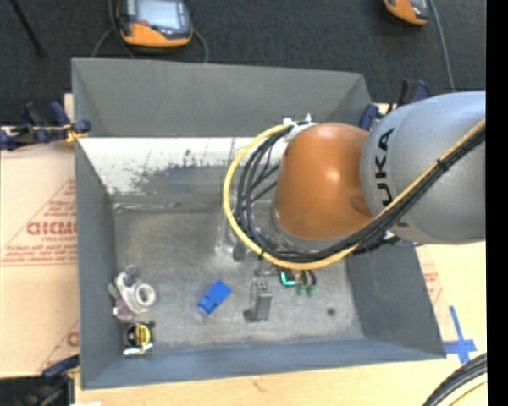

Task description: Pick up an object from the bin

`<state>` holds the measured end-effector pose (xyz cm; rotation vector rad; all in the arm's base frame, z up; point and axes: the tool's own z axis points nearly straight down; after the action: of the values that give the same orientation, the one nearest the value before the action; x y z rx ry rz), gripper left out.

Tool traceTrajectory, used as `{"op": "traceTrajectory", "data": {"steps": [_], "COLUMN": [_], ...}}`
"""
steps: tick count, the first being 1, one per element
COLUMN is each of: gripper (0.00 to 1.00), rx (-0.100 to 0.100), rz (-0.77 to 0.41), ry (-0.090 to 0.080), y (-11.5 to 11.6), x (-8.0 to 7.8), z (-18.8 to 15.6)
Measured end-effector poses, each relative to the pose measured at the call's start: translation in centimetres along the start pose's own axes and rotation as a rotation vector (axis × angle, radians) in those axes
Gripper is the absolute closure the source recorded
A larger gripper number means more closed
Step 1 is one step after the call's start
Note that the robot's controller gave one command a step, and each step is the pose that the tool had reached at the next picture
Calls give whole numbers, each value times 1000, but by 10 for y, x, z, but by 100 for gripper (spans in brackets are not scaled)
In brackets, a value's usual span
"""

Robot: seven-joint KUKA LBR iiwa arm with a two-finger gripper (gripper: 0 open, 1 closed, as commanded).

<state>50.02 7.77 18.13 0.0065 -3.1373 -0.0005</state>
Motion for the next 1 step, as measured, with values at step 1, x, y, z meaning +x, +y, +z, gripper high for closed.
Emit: {"op": "traceTrajectory", "data": {"steps": [1], "gripper": [0], "rx": [1], "rz": [-180], "ry": [-1], "y": [35], "x": [-31], "z": [107]}}
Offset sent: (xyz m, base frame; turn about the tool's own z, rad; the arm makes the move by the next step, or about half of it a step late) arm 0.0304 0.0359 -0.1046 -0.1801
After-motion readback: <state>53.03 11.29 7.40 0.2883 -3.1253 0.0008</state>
